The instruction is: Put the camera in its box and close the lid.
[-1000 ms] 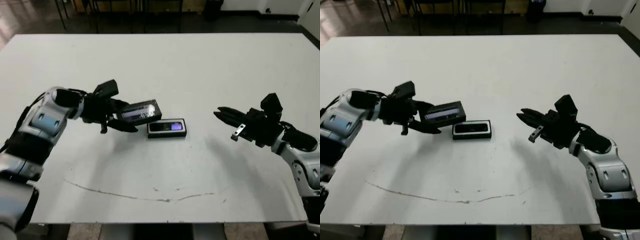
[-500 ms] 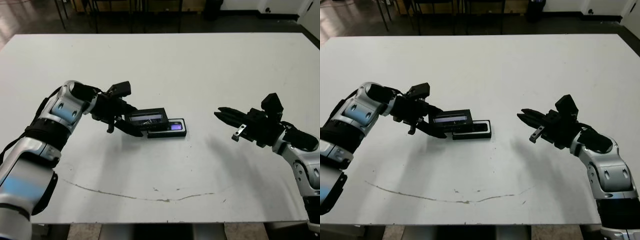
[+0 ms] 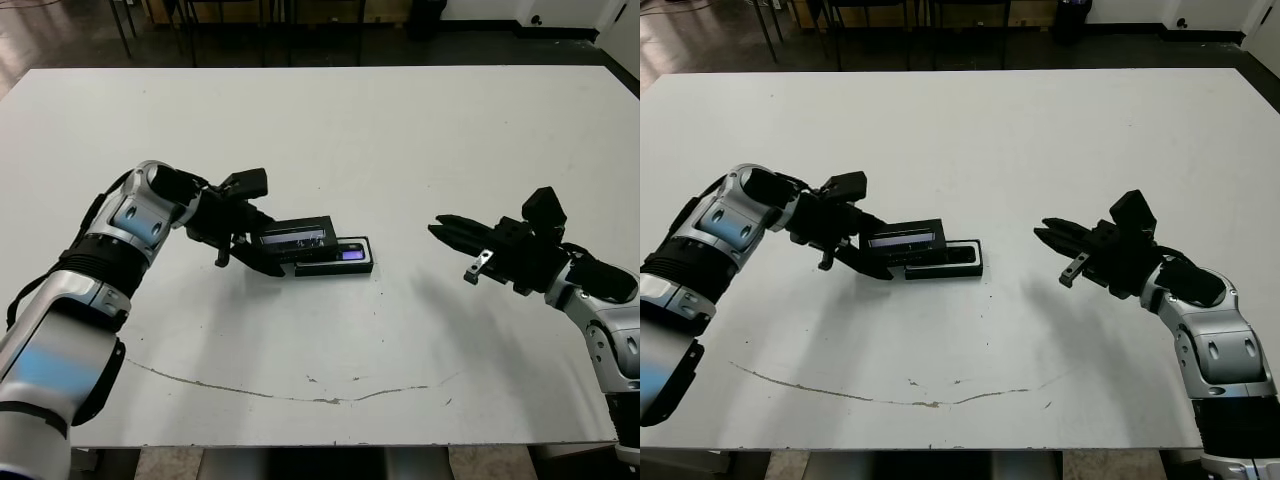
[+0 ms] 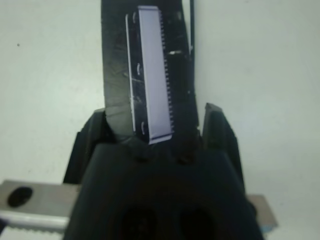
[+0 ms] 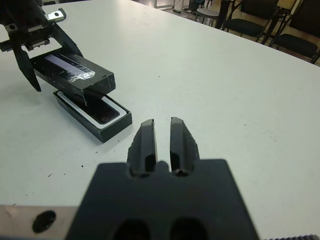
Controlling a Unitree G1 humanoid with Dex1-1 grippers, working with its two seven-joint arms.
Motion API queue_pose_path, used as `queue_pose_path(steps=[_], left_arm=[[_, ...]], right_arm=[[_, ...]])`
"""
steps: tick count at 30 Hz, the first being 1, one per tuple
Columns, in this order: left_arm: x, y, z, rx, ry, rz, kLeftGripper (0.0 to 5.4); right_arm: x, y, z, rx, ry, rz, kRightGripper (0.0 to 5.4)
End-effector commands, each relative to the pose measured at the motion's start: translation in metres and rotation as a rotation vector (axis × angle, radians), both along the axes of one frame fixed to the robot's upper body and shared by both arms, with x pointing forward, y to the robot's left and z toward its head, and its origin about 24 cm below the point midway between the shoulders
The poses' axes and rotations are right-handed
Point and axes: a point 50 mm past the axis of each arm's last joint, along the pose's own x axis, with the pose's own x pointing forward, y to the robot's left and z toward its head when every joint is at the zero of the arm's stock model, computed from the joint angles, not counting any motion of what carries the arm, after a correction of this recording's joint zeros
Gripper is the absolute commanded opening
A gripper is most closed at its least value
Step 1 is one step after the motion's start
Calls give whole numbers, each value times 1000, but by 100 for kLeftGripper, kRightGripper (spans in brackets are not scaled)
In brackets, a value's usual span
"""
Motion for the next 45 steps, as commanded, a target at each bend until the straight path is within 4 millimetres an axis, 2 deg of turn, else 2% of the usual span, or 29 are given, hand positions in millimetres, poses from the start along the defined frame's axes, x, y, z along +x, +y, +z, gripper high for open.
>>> queue_pose_path(steps=[1,11,23,33,45], left_arm=[[-2,-1,-7,38,22,-6,175],[-5,-9,-8,5,32,-56,175],[-6,-13,-13,-48,58,-17,175],[-6,-16,-30,35,61,17,175],[-7,-33,-49,92,129,-23,175]], right_arm=[[-2,-5,-9,-7,37,-9,0],[-3,-8,-9,-33,39,-21,0],[-1,-8,-11,-58,23,-14,0],[-2,-7,-10,-48,32,-12,0],[-9,-4,-3,-21,-5,9,0]])
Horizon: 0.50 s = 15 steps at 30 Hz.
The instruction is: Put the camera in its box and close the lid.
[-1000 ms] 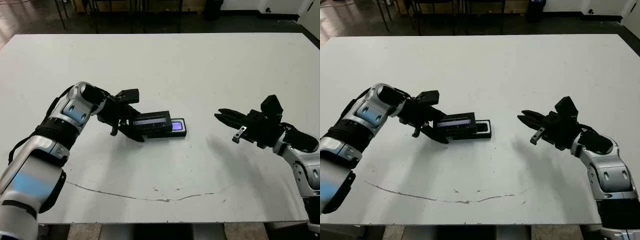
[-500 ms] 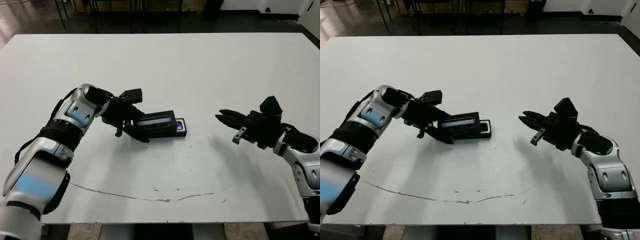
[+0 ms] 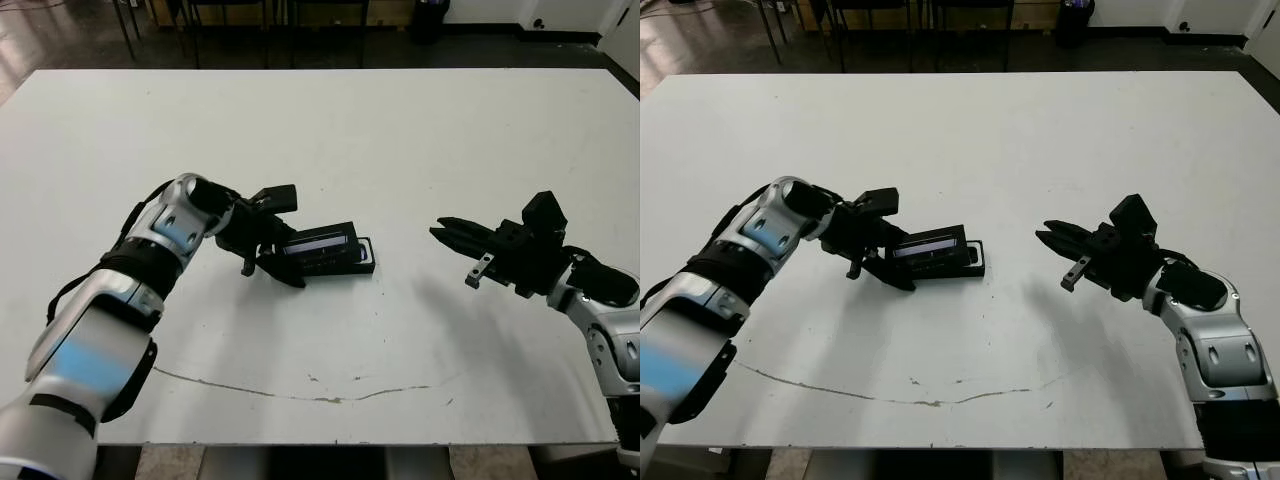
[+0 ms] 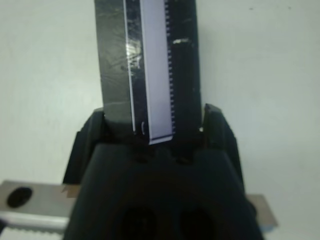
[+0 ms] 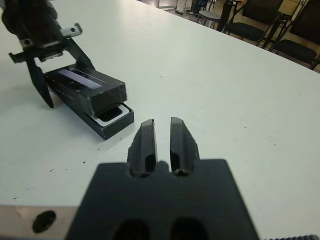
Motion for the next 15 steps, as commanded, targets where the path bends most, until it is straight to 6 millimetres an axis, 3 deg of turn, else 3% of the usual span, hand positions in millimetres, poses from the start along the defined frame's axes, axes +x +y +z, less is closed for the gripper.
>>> queue_pose_path(steps=[1,15], left_arm=[[-11,4,-29,87,83,3,175],[-6,-16,-25,119,81,-35,174]], right_arm=[[-5,-2,0,-2,3,-5,0],[-8,-4,1,58,11,21,0]])
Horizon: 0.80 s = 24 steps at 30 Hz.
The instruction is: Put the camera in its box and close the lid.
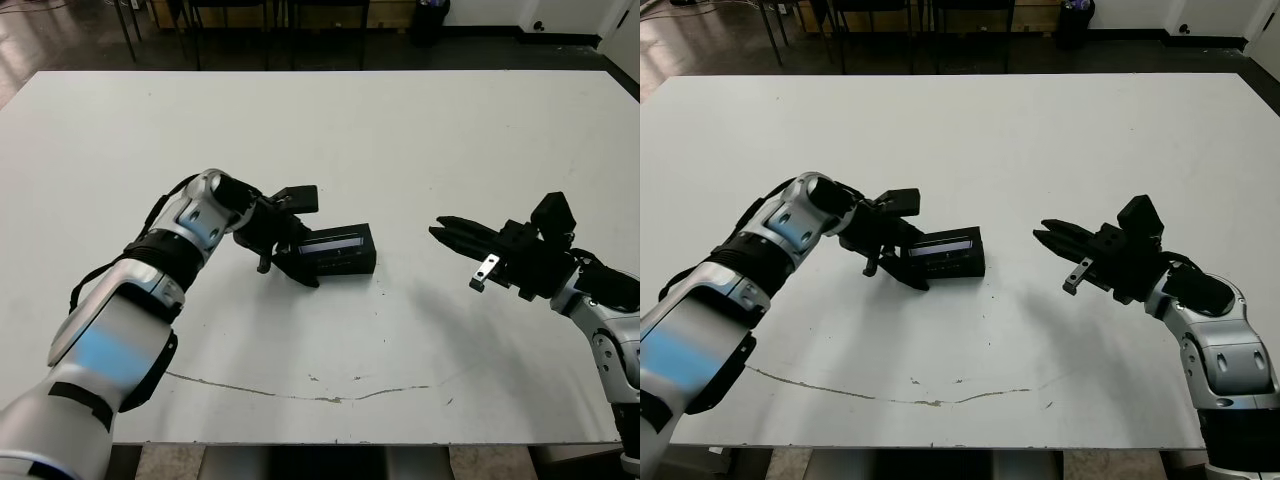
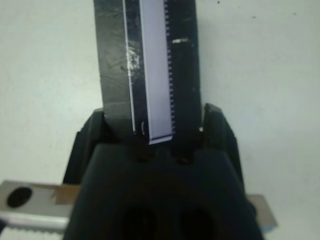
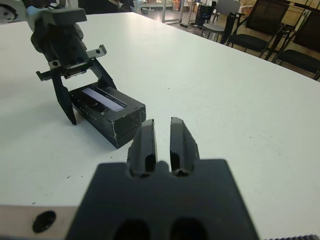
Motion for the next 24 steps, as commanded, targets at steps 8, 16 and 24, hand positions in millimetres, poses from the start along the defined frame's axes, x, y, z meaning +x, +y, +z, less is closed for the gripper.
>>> queue_pose_path(steps=[8,16,24], left_arm=[[-7,-5,-29,97,54,8,174],[-9,-17,-35,88,103,13,174],[-9,-19,-36,140,62,-17,174]], right_arm=[[-7,-7,-5,7,29,-2,0],[-7,-5,-6,1,18,7,0],[-10,-2,-9,14,45,-10,0]])
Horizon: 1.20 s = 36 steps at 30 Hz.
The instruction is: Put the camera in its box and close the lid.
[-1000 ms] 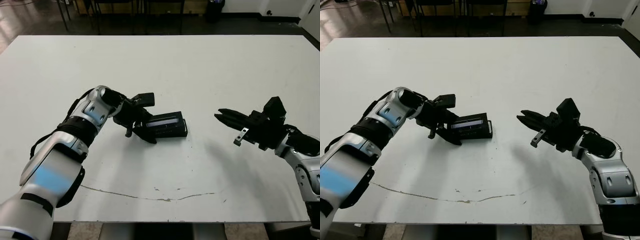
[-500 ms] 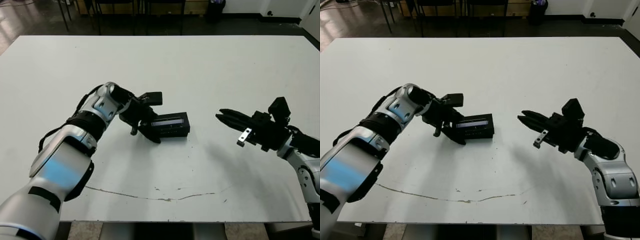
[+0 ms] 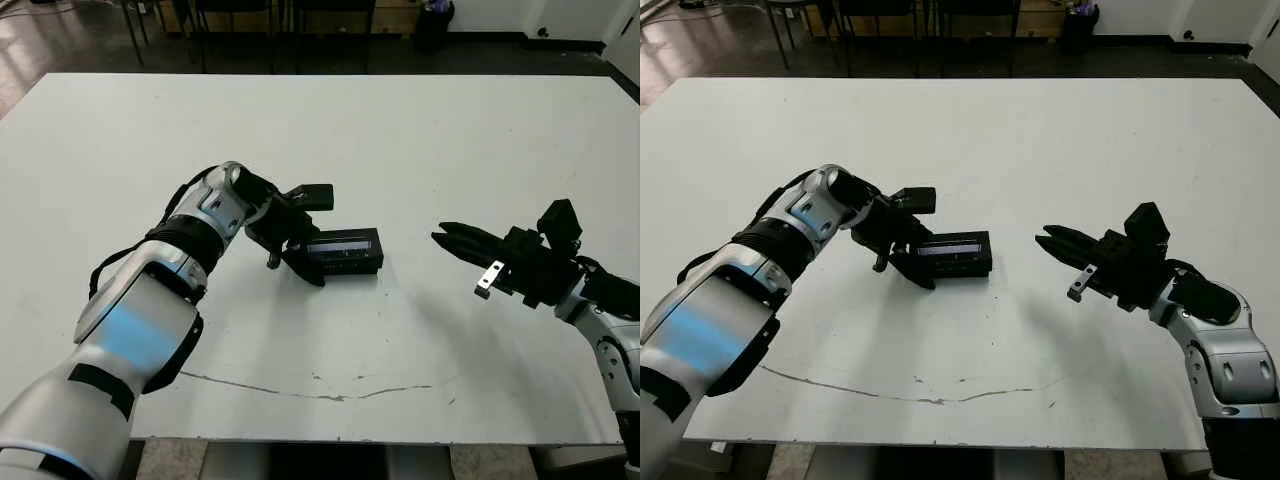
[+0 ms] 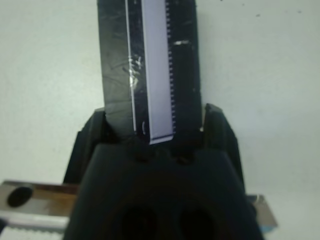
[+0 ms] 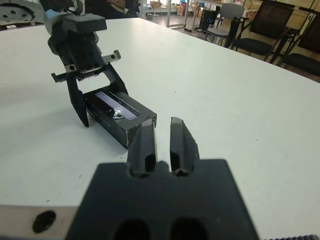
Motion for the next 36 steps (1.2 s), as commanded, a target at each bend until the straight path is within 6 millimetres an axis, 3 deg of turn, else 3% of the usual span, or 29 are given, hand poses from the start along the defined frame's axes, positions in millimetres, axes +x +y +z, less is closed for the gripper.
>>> queue_pose_path(steps=[1,7,24,29,36], left_arm=[[-14,-2,-35,80,62,17,174],[-13,9,-40,112,74,81,174],[-19,36,-54,121,84,122,539],[-22,46,-54,116,89,90,539],[-27,76,-43,109,39,50,539]], right_arm=[[-4,-1,-7,1,46,-17,0],[-3,1,-8,0,42,-15,0],[-3,7,-9,6,25,0,0],[-2,8,-9,9,15,9,0],[0,10,-9,21,13,17,0]])
